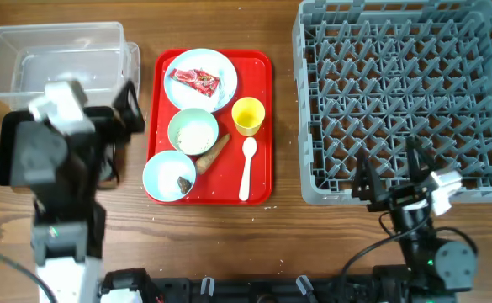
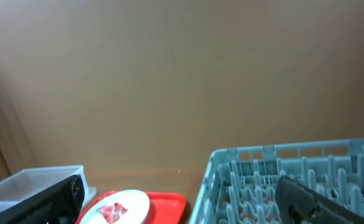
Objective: Sort waste into correct bins and load items into the dishwasher rack
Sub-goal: 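Move the left gripper toward the white plate with red wrapper, then grasp the red wrapper and tissue on the plate with the left gripper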
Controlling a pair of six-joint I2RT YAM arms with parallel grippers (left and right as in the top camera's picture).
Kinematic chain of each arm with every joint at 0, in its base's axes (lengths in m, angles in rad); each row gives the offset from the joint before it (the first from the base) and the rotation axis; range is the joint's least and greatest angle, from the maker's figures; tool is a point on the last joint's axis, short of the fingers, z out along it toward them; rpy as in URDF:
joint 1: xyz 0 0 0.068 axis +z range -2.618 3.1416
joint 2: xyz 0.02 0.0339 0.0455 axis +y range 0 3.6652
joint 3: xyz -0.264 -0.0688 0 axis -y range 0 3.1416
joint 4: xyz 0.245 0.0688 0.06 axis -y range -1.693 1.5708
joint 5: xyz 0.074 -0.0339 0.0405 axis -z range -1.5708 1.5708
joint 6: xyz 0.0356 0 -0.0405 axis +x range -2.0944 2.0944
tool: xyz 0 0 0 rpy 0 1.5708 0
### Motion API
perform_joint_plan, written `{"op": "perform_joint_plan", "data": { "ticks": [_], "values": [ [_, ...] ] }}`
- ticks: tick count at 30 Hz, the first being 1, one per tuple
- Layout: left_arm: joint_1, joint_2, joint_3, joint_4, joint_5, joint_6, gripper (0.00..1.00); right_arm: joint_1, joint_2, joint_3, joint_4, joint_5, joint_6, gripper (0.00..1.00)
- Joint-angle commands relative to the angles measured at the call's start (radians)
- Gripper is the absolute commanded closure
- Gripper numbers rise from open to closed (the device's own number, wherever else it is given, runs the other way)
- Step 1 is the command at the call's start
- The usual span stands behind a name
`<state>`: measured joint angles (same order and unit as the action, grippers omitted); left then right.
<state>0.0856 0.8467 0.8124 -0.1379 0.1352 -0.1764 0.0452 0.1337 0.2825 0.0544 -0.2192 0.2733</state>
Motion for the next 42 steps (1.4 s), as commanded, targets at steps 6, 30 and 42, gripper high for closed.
{"op": "perform_joint_plan", "data": {
  "ticks": [6, 30, 42],
  "values": [
    [-0.090, 0.508, 0.615, -0.333, 0.069, 0.166, 0.00, 0.008, 0.519, 0.600, -0.385, -0.018, -0.039, 0.00],
    [-0.358, 1.395, 0.861, -0.477, -0.018, 0.173, 0.00, 0.008, 1.080, 0.959, -0.828, -0.082, -0.064, 0.00],
    [-0.369, 1.458, 0.857, -0.456, -0.103, 0.172, 0.84, 0.008, 1.080, 0.959, -0.840, -0.081, -0.064, 0.00]
  ]
}}
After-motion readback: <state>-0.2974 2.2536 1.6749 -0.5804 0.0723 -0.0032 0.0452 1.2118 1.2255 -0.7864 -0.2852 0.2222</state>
